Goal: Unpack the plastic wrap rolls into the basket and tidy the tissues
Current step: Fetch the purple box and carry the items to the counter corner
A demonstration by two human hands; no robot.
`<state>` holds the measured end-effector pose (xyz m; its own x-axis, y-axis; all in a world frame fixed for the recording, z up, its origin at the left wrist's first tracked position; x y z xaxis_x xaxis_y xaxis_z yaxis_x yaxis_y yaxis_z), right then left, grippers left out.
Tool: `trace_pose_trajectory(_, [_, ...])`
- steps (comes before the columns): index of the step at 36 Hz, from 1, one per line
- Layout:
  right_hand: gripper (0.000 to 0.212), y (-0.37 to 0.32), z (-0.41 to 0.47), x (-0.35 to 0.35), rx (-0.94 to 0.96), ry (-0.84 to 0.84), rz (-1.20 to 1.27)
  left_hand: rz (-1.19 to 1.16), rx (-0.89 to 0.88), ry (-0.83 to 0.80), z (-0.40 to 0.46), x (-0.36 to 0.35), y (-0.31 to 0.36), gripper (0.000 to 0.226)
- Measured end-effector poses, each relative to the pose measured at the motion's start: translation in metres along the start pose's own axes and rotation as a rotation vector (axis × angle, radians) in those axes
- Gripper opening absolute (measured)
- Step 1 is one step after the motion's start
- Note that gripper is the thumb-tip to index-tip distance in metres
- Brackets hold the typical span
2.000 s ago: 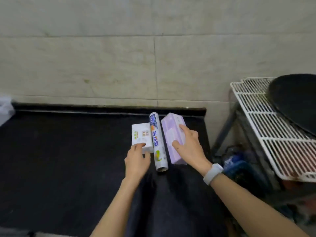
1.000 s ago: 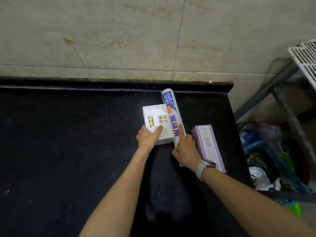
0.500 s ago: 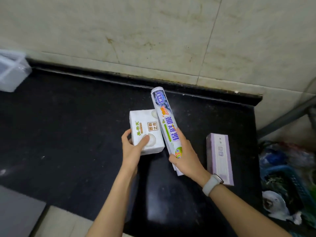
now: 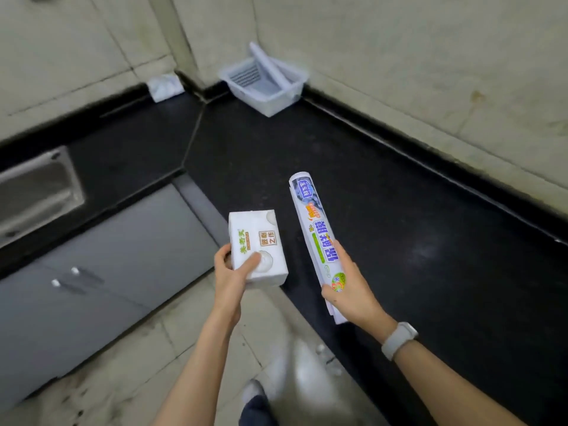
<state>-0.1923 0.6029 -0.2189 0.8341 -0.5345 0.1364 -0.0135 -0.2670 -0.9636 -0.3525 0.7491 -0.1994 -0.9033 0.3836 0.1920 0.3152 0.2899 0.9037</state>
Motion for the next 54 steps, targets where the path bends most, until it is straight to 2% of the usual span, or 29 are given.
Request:
trace_pose_trajectory(10, [0.088, -0.053, 0.087, -0.19, 0.034, -0.125, -0.093, -0.119, 0.043, 0.14, 0.093, 0.19, 0.009, 0.062])
trace_pose_trajectory(18, [0.087, -0.098, 0.172, -0.27, 0.076, -0.178, -0.158, -0.205, 0.056, 0.165, 0.184, 0.258, 0.035, 0.062])
trace_pose_trajectory(24, [0.087, -0.125, 0.269, -0.3, 0.137, -0.143, -0.146, -0.18, 0.034, 0.107, 0.269, 0.268, 0.061, 0.057])
trace_pose_trajectory(30, [0.089, -0.14, 0.372, -0.309, 0.168, -0.134, -0.092, -0.024, 0.016, 0.065, 0.374, 0.261, 0.1, 0.051])
trace_pose_trajectory(45, [0.092, -0.189, 0.565, -0.308, 0.117, -0.138, -0.292, 0.306, 0.025, -0.097, 0.604, 0.228, 0.178, 0.047])
trace_pose_trajectory(54, [0.088, -0.21, 0.658, -0.327, 0.113, -0.115, -0.417, 0.327, -0.038, -0.122, 0.735, 0.224, 0.208, 0.024])
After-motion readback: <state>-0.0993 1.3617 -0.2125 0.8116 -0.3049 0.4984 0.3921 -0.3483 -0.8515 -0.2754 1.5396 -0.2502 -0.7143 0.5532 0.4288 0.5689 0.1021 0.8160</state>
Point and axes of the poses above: each hand's wrist, its own z-axis towards the middle knuckle, its own x-axis out of the back of the hand, y = z × x, the point moved 1 cm from there along z, towards the middle knuckle, and after that the axes turned 13 degrees about z, right-handed, at the moved point
